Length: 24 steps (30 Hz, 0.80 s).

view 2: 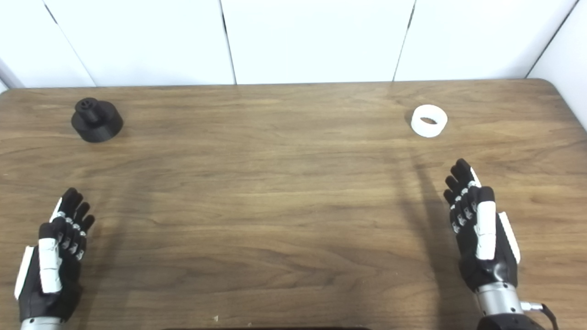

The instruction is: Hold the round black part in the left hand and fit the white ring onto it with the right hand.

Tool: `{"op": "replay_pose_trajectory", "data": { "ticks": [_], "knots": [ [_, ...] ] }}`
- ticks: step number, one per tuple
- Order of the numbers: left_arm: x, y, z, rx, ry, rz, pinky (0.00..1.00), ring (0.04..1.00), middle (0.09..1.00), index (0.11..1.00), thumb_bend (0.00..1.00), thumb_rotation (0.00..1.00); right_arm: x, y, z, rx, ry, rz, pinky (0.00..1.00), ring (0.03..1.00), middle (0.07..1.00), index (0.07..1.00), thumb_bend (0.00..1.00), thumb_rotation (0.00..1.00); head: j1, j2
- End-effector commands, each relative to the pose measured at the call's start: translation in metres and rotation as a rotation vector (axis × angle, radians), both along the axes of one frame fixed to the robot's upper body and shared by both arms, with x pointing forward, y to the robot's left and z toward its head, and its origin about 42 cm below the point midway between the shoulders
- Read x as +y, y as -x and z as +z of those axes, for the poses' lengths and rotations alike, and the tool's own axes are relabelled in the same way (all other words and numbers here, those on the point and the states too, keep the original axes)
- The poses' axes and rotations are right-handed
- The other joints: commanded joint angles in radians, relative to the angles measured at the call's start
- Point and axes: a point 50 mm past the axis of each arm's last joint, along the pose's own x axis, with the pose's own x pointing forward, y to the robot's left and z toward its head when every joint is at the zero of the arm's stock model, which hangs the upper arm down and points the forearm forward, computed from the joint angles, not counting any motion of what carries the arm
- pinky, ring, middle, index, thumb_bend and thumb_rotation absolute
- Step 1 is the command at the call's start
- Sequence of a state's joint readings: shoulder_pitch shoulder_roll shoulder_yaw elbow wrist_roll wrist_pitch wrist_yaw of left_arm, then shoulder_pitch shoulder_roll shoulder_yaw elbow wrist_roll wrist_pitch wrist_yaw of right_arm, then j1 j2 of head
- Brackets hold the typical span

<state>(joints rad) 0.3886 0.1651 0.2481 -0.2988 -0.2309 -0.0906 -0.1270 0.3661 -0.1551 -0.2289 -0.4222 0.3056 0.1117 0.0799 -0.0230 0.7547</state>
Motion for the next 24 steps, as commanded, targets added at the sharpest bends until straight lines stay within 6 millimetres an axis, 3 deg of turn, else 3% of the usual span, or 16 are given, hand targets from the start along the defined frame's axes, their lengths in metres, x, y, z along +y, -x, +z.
{"op": "replay_pose_trajectory", "data": {
  "ticks": [1, 11, 16, 24],
  "knots": [
    [-0.001, -0.004, 0.013, -0.063, -0.024, -0.011, 0.99, 0.992, 0.992, 0.974, 0.67, 0.95, -0.003, -0.003, 0.013, -0.071, 0.026, 0.017, 1.0, 0.981, 0.977, 0.961, 0.59, 1.0, 0.004, -0.003],
    [-0.004, -0.003, 0.009, -0.066, -0.02, -0.014, 0.96, 0.989, 0.997, 0.972, 0.67, 0.93, -0.008, -0.004, 0.011, -0.073, 0.026, 0.019, 1.0, 0.98, 0.976, 0.963, 0.6, 1.0, 0.04, -0.024],
    [-0.009, -0.003, 0.004, -0.071, -0.024, -0.02, 0.97, 0.986, 0.994, 0.976, 0.67, 0.94, -0.01, -0.003, 0.007, -0.061, 0.04, 0.013, 1.0, 0.972, 0.97, 0.951, 0.58, 1.0, 0.085, -0.063],
    [-0.021, 0.0, -0.005, -0.061, -0.002, -0.009, 0.95, 0.971, 0.982, 0.952, 0.66, 0.91, -0.02, -0.002, 0.0, -0.055, 0.029, 0.022, 1.0, 0.982, 0.978, 0.963, 0.62, 1.0, 0.197, -0.128]
  ]
}}
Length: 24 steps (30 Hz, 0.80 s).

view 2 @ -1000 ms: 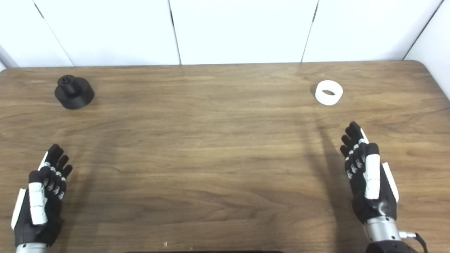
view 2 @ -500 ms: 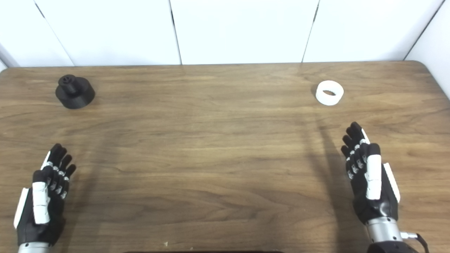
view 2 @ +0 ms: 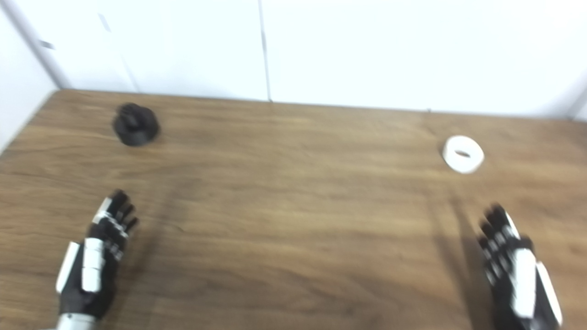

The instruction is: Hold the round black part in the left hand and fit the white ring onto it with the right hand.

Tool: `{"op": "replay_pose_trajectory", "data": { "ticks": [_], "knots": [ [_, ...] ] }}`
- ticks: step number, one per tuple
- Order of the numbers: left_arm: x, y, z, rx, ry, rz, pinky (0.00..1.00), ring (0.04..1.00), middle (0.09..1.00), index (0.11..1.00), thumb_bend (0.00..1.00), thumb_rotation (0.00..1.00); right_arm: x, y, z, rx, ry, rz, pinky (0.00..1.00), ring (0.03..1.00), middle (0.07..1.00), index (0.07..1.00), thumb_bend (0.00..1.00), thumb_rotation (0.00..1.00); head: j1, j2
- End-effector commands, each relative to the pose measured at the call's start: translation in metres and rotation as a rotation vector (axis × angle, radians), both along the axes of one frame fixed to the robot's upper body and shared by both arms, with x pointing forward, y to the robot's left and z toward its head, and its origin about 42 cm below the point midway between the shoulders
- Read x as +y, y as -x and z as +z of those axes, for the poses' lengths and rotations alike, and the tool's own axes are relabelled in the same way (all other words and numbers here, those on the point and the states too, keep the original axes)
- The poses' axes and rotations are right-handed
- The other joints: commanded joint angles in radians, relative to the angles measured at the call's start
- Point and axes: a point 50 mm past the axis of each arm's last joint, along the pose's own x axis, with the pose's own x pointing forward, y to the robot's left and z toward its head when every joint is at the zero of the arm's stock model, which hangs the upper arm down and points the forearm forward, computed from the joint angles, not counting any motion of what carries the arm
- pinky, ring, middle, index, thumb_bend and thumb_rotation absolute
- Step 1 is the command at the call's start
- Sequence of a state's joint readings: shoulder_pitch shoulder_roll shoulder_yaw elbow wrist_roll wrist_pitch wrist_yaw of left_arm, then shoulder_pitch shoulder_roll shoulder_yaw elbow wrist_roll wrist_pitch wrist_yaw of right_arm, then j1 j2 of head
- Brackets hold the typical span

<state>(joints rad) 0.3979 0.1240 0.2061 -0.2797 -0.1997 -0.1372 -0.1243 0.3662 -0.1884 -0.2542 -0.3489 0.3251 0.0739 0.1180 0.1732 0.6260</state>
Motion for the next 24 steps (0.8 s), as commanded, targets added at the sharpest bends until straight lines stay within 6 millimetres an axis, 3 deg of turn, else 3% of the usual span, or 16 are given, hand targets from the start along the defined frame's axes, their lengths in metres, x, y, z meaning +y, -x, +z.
{"op": "replay_pose_trajectory", "data": {
  "ticks": [1, 9, 14, 24],
  "knots": [
    [-0.003, -0.002, 0.004, -0.051, -0.02, 0.009, 0.94, 0.971, 0.982, 0.952, 0.66, 0.91, -0.003, -0.003, 0.012, -0.077, 0.017, 0.016, 1.0, 0.988, 0.982, 0.965, 0.63, 1.0, 0.006, -0.005],
    [-0.013, -0.001, -0.005, -0.051, -0.04, 0.007, 0.95, 0.975, 0.982, 0.959, 0.63, 0.93, -0.007, -0.006, 0.003, -0.084, 0.042, 0.031, 1.0, 1.0, 0.985, 0.973, 0.66, 1.0, 0.071, -0.083],
    [-0.016, 0.0, -0.009, -0.039, -0.04, 0.002, 0.97, 0.98, 0.986, 0.965, 0.66, 0.92, -0.009, -0.008, -0.002, -0.107, 0.041, 0.03, 1.0, 0.994, 0.969, 0.95, 0.61, 1.0, 0.086, -0.103],
    [-0.018, -0.001, -0.016, -0.039, -0.029, 0.003, 1.0, 0.992, 0.99, 0.969, 0.67, 0.91, -0.012, -0.013, -0.008, -0.104, 0.042, 0.028, 1.0, 1.0, 0.97, 0.942, 0.61, 1.0, 0.102, -0.116]
  ]
}}
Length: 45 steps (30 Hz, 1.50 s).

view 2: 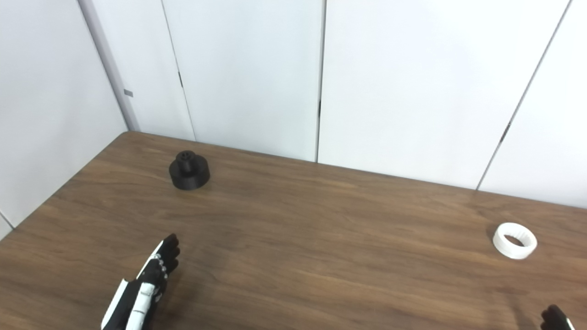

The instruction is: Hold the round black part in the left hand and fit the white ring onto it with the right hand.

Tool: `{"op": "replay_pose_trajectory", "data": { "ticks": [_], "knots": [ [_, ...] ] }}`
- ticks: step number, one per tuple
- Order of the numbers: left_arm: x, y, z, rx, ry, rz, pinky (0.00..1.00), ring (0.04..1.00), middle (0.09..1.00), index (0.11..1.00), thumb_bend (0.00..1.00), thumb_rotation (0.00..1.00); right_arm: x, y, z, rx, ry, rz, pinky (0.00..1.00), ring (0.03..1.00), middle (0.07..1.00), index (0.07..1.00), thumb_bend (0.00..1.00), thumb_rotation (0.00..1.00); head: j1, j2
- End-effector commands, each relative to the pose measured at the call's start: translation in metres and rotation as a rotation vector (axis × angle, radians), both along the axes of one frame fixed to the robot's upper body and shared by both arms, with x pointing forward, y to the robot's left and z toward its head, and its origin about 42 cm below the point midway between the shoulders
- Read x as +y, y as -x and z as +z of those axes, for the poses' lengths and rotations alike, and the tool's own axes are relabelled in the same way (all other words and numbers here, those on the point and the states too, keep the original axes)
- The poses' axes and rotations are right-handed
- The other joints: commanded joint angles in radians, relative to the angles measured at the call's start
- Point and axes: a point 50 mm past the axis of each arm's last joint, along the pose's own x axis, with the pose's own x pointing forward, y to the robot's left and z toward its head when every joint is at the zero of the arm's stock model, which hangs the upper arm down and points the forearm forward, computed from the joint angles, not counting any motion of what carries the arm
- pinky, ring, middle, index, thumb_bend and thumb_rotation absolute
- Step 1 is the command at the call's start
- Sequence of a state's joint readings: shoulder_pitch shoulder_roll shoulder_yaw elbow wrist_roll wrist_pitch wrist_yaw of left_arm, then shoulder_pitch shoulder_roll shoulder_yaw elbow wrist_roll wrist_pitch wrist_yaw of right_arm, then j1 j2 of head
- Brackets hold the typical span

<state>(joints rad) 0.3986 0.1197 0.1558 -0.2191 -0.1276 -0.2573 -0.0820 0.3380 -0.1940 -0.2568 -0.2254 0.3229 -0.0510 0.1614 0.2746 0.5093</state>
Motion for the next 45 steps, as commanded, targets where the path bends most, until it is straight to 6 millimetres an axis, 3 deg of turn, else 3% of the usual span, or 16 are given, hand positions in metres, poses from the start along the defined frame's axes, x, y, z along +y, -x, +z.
{"op": "replay_pose_trajectory", "data": {
  "ticks": [1, 10, 21, 26, 31, 40, 45],
  "knots": [
    [-0.008, -0.002, -0.006, -0.001, 0.029, 0.003, 1.0, 0.992, 0.991, 0.969, 0.67, 0.9, -0.005, -0.007, 0.01, -0.069, 0.033, 0.017, 1.0, 1.0, 0.971, 0.943, 0.61, 1.0, 0.001, 0.0],
    [-0.01, -0.003, -0.007, -0.004, 0.001, -0.002, 0.99, 0.997, 0.999, 0.981, 0.61, 0.94, -0.006, -0.01, 0.011, -0.062, 0.033, 0.015, 1.0, 0.996, 0.966, 0.945, 0.61, 1.0, 0.0, 0.007],
    [-0.012, -0.001, -0.004, -0.003, -0.038, 0.009, 0.99, 1.0, 1.0, 0.995, 0.63, 0.94, -0.008, -0.008, 0.014, -0.063, 0.03, 0.021, 1.0, 1.0, 0.976, 0.954, 0.62, 1.0, 0.0, 0.015],
    [-0.009, 0.003, 0.001, -0.002, -0.07, 0.019, 0.98, 0.998, 0.999, 0.988, 0.63, 0.81, -0.008, -0.006, 0.015, -0.061, 0.029, 0.023, 1.0, 0.999, 0.971, 0.951, 0.63, 1.0, -0.001, 0.021],
    [0.002, -0.005, 0.022, -0.043, -0.158, 0.033, 0.91, 0.97, 0.984, 0.976, 0.65, 0.59, -0.007, -0.005, 0.016, -0.053, 0.028, 0.026, 1.0, 1.0, 0.973, 0.955, 0.64, 1.0, 0.003, 0.024],
    [0.04, -0.037, 0.07, -0.057, -0.369, 0.073, 0.99, 0.988, 0.98, 0.97, 0.82, 0.52, -0.005, -0.004, 0.017, -0.052, 0.029, 0.02, 1.0, 1.0, 0.978, 0.961, 0.62, 1.0, 0.011, 0.026],
    [0.052, -0.056, 0.092, -0.031, -0.432, 0.102, 1.0, 0.999, 0.993, 0.965, 0.92, 0.42, -0.005, -0.004, 0.016, -0.057, 0.027, 0.027, 1.0, 1.0, 0.98, 0.959, 0.62, 1.0, 0.013, 0.027]
  ]
}}
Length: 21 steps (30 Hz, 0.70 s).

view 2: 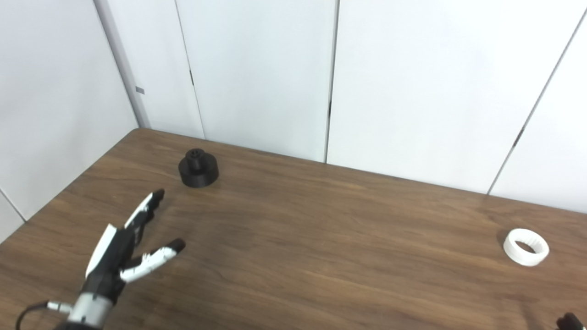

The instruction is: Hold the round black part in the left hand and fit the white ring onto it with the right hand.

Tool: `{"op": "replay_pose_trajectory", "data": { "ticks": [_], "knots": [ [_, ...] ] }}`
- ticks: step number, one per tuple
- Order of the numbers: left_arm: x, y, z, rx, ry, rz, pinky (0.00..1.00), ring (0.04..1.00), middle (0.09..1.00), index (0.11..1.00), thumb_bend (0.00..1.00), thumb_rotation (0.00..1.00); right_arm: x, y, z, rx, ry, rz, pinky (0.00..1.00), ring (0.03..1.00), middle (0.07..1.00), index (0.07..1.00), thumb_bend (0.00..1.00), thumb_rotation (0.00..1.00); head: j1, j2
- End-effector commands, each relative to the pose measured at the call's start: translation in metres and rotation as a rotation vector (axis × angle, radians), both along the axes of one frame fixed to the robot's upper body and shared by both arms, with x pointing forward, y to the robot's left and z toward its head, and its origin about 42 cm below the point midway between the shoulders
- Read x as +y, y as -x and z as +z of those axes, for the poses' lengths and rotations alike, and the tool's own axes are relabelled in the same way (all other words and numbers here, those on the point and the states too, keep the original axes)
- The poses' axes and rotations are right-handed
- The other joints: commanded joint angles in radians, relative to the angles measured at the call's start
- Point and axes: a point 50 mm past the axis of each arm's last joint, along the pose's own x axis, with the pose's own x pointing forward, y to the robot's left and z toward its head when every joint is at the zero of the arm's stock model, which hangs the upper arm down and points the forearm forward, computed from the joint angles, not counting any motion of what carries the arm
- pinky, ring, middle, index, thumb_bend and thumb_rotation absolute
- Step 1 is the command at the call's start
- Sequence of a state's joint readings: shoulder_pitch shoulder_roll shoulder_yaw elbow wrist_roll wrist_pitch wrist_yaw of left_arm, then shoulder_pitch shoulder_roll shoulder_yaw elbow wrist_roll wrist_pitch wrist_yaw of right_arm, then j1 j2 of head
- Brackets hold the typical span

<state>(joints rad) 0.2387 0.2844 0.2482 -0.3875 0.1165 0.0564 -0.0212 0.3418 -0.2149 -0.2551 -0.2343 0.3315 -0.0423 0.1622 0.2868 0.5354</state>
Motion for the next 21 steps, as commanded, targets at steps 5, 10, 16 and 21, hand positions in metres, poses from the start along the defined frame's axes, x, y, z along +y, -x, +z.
{"op": "replay_pose_trajectory", "data": {
  "ticks": [5, 10, 16, 21],
  "knots": [
    [0.011, -0.02, 0.028, -0.01, -0.159, 0.012, 1.0, 1.0, 1.0, 0.982, 0.96, 0.4, 0.0, -0.004, 0.012, -0.057, 0.015, 0.013, 1.0, 1.0, 0.978, 0.951, 0.61, 1.0, 0.002, 0.002],
    [0.026, -0.037, 0.027, 0.016, -0.266, 0.039, 1.0, 1.0, 1.0, 0.993, 0.96, 0.43, -0.001, -0.005, 0.011, -0.064, 0.015, 0.017, 1.0, 1.0, 0.979, 0.954, 0.62, 1.0, 0.002, 0.003],
    [0.045, -0.062, 0.022, 0.063, -0.371, 0.135, 1.0, 1.0, 1.0, 0.964, 1.0, 0.47, 0.002, -0.005, 0.012, -0.069, 0.004, 0.014, 1.0, 0.994, 0.97, 0.955, 0.62, 1.0, -0.001, 0.005],
    [0.06, -0.083, 0.014, 0.074, -0.476, 0.193, 1.0, 1.0, 1.0, 0.944, 1.0, 0.5, 0.002, -0.005, 0.012, -0.068, -0.001, 0.011, 1.0, 0.977, 0.96, 0.952, 0.6, 1.0, -0.003, 0.006]
  ]
}}
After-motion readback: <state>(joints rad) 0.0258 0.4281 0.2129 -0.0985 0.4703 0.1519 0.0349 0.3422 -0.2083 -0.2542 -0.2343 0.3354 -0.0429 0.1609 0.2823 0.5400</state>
